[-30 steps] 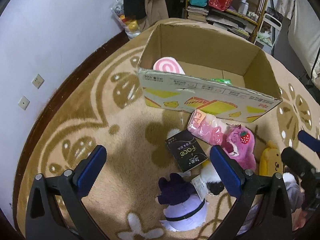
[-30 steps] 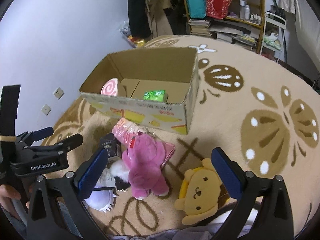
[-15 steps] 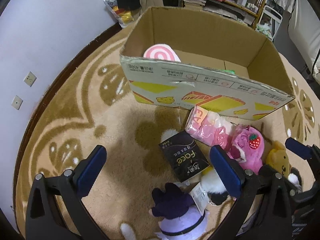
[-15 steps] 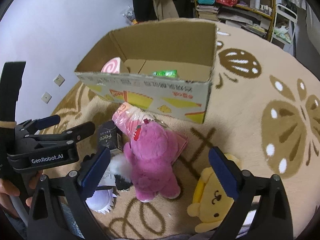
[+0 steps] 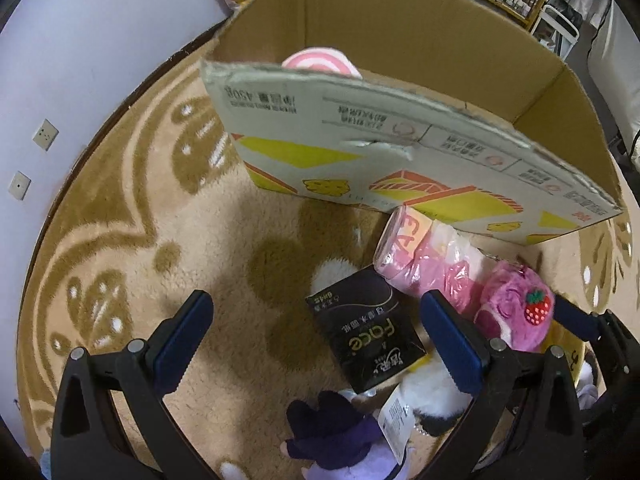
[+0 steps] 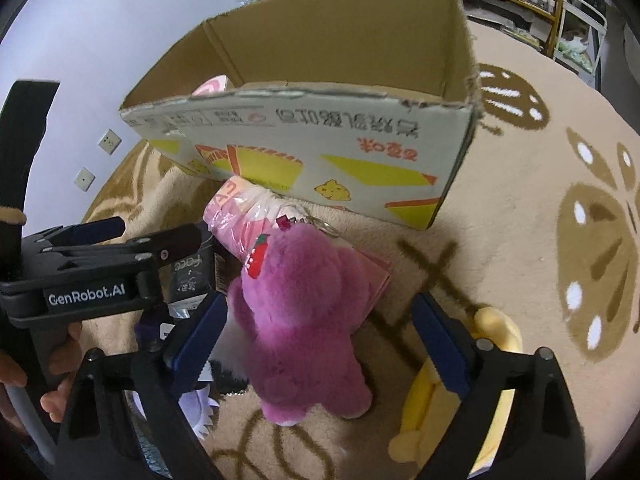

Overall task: Organize soft objects
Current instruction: 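Grasp the black Face tissue pack with left tool while right tool grasps pink bear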

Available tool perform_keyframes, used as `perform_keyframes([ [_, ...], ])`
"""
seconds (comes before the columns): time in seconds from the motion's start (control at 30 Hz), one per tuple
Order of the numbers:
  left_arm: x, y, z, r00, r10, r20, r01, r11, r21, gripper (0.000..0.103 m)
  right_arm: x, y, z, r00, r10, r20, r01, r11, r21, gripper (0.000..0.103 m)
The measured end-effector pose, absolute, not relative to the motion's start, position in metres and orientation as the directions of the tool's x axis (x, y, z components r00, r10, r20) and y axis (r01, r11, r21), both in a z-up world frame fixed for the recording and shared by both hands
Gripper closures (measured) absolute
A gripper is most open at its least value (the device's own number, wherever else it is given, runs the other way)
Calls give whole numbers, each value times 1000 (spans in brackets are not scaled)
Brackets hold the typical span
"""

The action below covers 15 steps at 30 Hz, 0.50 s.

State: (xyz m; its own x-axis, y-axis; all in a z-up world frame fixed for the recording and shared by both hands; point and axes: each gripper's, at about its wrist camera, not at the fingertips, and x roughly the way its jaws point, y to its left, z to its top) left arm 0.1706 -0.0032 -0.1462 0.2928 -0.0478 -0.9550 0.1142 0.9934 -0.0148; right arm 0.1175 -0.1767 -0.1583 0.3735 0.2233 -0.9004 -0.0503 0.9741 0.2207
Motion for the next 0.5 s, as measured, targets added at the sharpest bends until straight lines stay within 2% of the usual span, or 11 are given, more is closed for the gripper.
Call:
perform_keyframes([
  [0.1,173,-5,-154,273,-36,-961,115,993,-5,1,120,-172,-166,344,229,-910,-57,973,224,18],
  [0.37,185,-7,-167,246,-35,-969,108,994,-9,1,126,-167,-182,311,240,-920,-39,970,240,19],
  [0.5,187,-7,-176,219,-45,-975,128,992,-17,2,125,-163,-183,315,232,-920,-44,972,230,32],
])
